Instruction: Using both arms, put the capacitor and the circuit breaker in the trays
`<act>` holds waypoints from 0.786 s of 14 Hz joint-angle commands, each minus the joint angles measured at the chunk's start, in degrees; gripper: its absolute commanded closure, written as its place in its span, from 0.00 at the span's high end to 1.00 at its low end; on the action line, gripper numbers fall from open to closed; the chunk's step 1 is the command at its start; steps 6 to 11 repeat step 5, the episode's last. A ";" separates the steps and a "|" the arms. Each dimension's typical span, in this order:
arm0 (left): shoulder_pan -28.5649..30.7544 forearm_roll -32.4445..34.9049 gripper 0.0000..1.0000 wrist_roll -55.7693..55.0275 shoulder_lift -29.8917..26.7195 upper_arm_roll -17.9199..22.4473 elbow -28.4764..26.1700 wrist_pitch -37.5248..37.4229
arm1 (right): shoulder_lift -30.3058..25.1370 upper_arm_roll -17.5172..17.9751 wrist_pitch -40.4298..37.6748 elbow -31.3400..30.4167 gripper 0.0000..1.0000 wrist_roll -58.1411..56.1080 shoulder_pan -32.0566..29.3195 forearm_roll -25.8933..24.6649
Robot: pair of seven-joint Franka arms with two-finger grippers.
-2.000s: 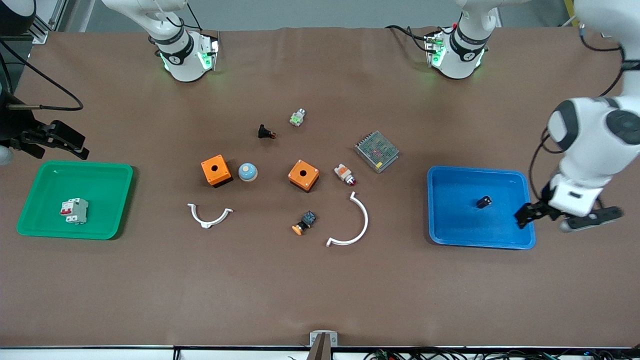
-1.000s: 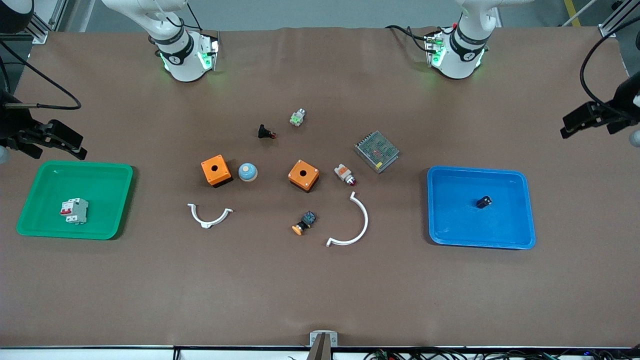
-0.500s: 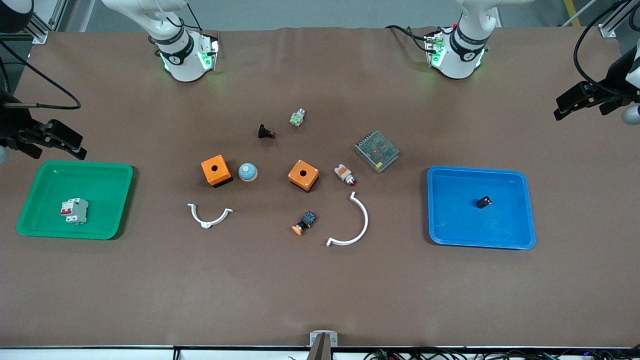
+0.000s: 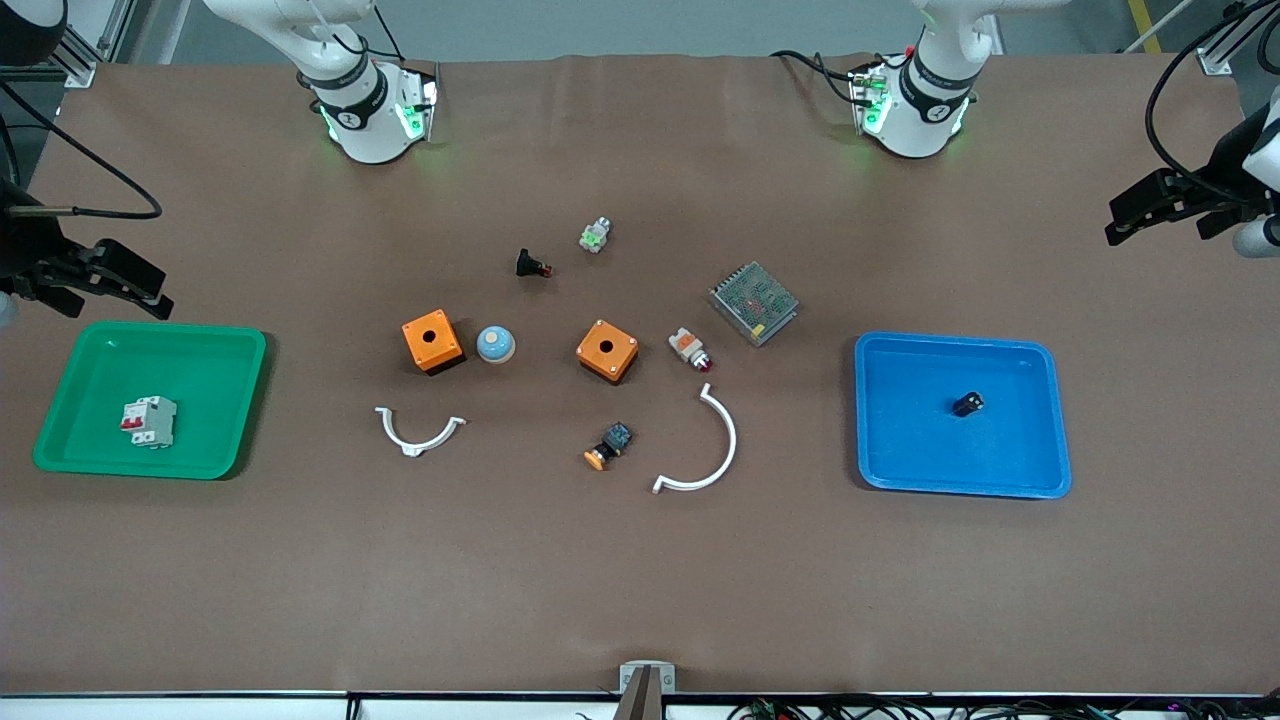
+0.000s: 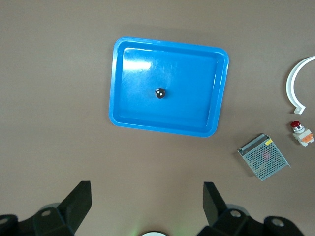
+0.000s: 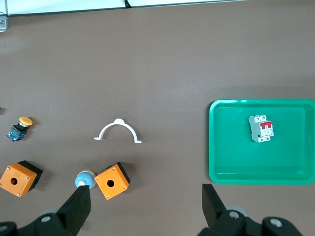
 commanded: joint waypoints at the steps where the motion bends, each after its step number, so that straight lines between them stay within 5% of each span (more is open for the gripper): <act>1: -0.73 0.73 1.00 1.09 0.43 0.58 2.14 -1.13 | 0.52 -0.11 -0.36 1.19 1.00 0.88 0.30 -0.55; 11: -0.90 0.74 1.00 0.04 0.35 0.23 2.32 -1.31 | 0.61 -0.11 -0.36 1.19 1.00 0.88 0.30 -0.46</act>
